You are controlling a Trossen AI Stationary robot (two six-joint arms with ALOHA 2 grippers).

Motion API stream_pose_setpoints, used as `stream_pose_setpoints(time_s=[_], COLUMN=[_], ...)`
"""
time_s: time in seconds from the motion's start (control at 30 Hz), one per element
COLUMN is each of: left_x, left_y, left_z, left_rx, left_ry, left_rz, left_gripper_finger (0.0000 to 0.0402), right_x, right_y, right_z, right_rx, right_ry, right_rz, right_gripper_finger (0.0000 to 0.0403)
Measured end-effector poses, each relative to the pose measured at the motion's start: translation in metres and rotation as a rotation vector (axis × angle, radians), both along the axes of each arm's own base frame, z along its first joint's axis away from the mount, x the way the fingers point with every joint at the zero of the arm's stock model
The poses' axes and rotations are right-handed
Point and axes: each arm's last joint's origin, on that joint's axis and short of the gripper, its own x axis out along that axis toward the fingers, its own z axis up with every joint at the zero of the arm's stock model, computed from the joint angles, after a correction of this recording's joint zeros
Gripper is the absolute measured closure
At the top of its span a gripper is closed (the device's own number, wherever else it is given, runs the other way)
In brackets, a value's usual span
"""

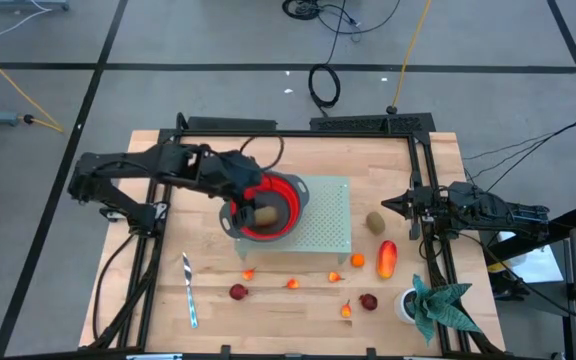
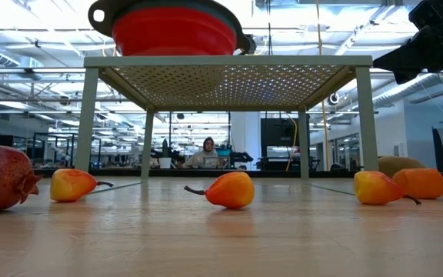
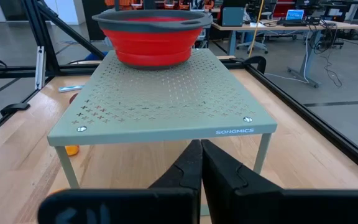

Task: Pick & Place Fruit
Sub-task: Put the kiwi fruit into the strainer

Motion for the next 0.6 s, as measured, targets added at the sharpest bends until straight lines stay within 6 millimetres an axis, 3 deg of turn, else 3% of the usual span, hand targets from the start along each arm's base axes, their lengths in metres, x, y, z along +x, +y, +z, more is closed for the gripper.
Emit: stream_pose_setpoints(time_s=[0.27,0.6], left_x=[-0.009,-0.011], left_y=[-0.007,-0.012], left_z=[0.012,0.016], left_rx=[0.019,-0.011], left_ry=[-0.051,-0.083], left_rz=[0.01,0.022], left_gripper_finger=[0.0147,0.0271], right_x=[0.0,0.001], right_y=[0.0,0.0], right_z=[0.002,0.014], right_rx=[0.109,0.202], right_ry=[-0.031,-0.168], right_rz=[-0.017,-0.019], right_gripper_finger=[0.0403,0.0403])
